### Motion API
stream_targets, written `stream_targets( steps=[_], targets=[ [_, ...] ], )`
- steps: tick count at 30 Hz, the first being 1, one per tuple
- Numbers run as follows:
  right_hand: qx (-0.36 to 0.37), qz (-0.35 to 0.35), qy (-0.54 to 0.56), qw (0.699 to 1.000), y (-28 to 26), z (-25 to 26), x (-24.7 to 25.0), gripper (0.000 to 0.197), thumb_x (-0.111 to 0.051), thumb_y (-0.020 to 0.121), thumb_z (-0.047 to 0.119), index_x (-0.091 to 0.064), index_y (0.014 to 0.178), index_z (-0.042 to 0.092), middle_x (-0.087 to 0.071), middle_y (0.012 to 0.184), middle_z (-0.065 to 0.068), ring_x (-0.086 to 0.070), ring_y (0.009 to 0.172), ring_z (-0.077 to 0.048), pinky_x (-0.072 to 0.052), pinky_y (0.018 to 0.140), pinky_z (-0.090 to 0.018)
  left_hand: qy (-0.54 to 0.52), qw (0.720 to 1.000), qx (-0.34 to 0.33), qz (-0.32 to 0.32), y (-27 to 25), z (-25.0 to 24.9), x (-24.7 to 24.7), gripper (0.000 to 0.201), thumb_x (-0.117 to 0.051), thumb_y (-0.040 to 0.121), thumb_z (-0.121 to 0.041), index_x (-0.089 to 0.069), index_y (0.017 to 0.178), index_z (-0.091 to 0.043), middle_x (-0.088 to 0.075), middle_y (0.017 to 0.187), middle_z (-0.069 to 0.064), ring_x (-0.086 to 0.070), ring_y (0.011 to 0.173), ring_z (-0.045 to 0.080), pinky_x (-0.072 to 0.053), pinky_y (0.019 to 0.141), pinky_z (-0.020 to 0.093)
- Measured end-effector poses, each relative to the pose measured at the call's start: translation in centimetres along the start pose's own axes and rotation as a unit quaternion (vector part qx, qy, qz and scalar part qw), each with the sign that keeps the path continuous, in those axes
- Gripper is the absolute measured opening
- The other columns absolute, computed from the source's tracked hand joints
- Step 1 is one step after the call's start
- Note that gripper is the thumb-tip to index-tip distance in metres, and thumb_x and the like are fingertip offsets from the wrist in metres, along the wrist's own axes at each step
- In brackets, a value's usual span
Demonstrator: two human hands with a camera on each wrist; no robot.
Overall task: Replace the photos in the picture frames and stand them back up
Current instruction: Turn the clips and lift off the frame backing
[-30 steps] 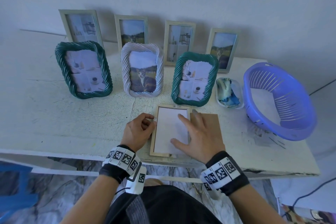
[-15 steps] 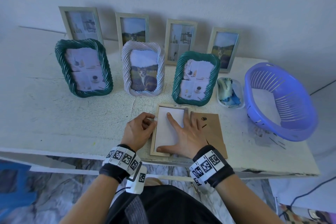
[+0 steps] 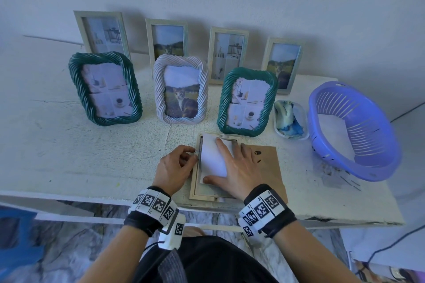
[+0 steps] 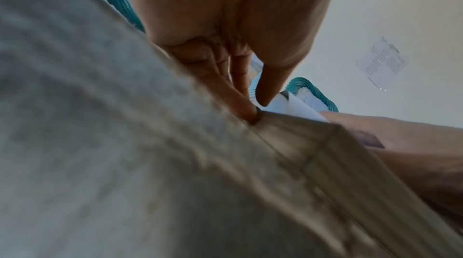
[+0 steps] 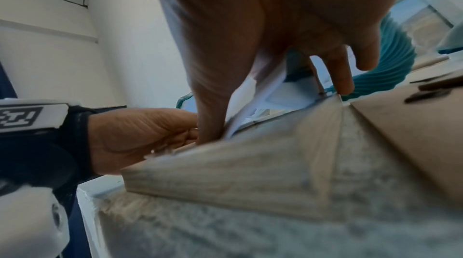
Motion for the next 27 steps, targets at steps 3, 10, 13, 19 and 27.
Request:
stream_targets(
  steps=[3,10,13,19,27],
  targets=[
    [0.006,-0.03,0.038,0.999,-0.3,0.1,0.4,0.109,-0.048,0.065,0.086,-0.005,0.151,0.035,-0.03,0.149,-0.016,-0.028,0.136,-0.037,-0.029,0.111,-0.049,-0.051,0.999,0.005,-0.011,-0.2,-1.0,0.6,0.005,-0.061,0.094,-0.032,-0.064,0.097,-0.03,-0.067,0.08,-0.006,-0.067,0.071,0.019,-0.06,0.059,0.038],
    [0.052,-0.027,0.255,0.965,-1.7,0.7,1.3,0.109,-0.073,0.063,0.07,-0.006,0.147,0.05,0.005,0.161,-0.002,-0.016,0.146,-0.025,-0.037,0.11,-0.042,-0.227,0.973,0.001,0.052,-1.2,-4.7,1.3,0.037,-0.068,0.085,-0.029,-0.055,0.119,-0.025,-0.068,0.078,0.009,-0.066,0.077,0.019,-0.057,0.062,0.037],
    [0.061,-0.087,0.372,0.922,-2.6,0.2,2.6,0.087,-0.077,0.073,0.052,-0.023,0.142,0.056,-0.013,0.159,0.001,-0.024,0.143,-0.012,-0.033,0.111,-0.026,-0.268,0.963,0.008,0.025,-1.2,-5.4,1.4,0.034,-0.065,0.091,-0.007,-0.049,0.116,-0.023,-0.067,0.076,0.016,-0.064,0.073,0.025,-0.056,0.065,0.043],
    [0.116,-0.131,0.455,0.873,-4.3,0.8,5.6,0.071,-0.048,0.096,0.0,-0.017,0.15,0.033,-0.023,0.154,0.024,-0.033,0.133,0.011,-0.031,0.102,-0.006,-0.196,0.98,0.006,0.033,-1.3,-6.1,0.6,0.025,-0.066,0.09,-0.04,-0.067,0.092,-0.016,-0.072,0.089,0.0,-0.068,0.087,0.016,-0.059,0.075,0.052],
    [0.115,-0.06,0.445,0.886,-6.1,1.8,7.9,0.08,-0.054,0.09,0.046,-0.004,0.152,0.04,-0.053,0.13,0.032,-0.054,0.112,0.013,-0.044,0.092,-0.01,-0.325,0.933,0.027,0.15,-2.8,-8.5,-0.1,0.072,-0.05,0.082,-0.074,-0.057,0.125,-0.016,-0.066,0.123,0.008,-0.062,0.117,0.025,-0.052,0.093,0.05]
  ],
)
Point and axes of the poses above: each hand's wrist, its own y-axis towards the middle knuckle, its own x-axis out of the back of the hand, z = x × y, the point moved 5 cm from there along y, towards the middle knuckle
